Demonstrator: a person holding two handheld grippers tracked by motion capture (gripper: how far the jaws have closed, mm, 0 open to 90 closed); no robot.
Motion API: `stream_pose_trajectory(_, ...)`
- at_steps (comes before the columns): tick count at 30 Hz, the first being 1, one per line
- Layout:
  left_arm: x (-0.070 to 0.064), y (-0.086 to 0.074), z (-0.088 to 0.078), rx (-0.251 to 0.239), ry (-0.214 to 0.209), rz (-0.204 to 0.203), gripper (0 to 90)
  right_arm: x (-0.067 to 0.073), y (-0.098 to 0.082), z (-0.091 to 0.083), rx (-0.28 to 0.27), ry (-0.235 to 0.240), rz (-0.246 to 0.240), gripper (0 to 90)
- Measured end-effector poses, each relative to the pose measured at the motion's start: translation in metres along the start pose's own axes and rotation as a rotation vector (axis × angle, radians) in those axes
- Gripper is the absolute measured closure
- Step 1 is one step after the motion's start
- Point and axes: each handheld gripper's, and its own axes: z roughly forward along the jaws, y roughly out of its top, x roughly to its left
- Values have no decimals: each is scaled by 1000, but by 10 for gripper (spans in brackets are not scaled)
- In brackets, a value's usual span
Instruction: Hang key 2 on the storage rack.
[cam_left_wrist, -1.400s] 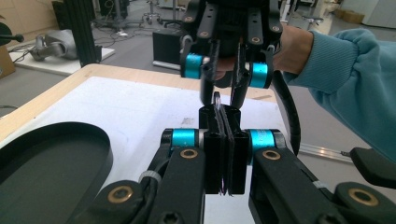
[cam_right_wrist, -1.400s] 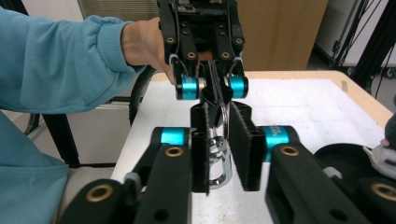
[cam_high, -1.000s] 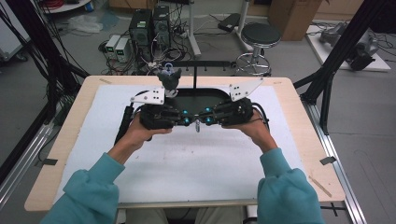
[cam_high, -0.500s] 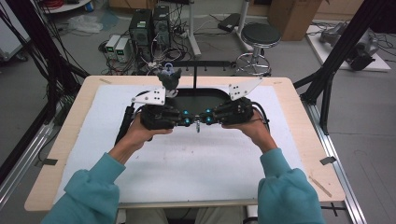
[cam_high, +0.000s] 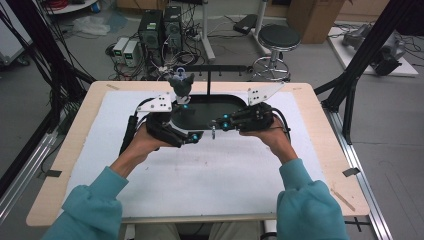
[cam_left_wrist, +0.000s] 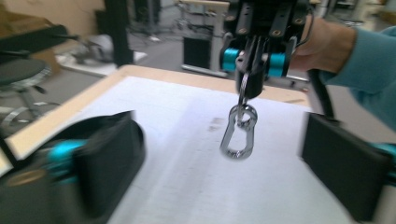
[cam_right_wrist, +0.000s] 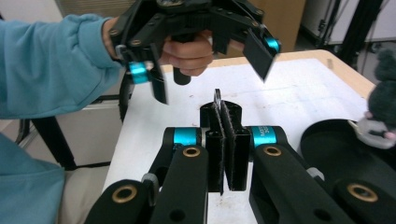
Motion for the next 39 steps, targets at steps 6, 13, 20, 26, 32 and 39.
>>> stream_pose_trajectory(6, 3, -19, -30, 2, 101, -22, 17, -2, 1, -11, -9, -47, 12, 892)
stream_pose_trajectory(13, 1, -51, -72, -38, 216, -14, 17, -6, 4, -26, -25, -118, 26, 891)
stream_pose_trajectory(20, -13, -93, -114, -68, 340, -6, 17, -12, 11, -34, -3, -167, 42, 891)
stream_pose_trajectory(26, -22, -130, -140, -82, 432, -41, 17, -21, 19, -41, -1, -209, 48, 891)
stream_pose_trajectory(32, -26, -148, -150, -123, 479, -50, 17, -33, 30, -45, 18, -259, 43, 891)
stream_pose_trajectory(39, -25, -154, -147, -138, 493, -51, 17, -51, 40, -43, 42, -305, 63, 891)
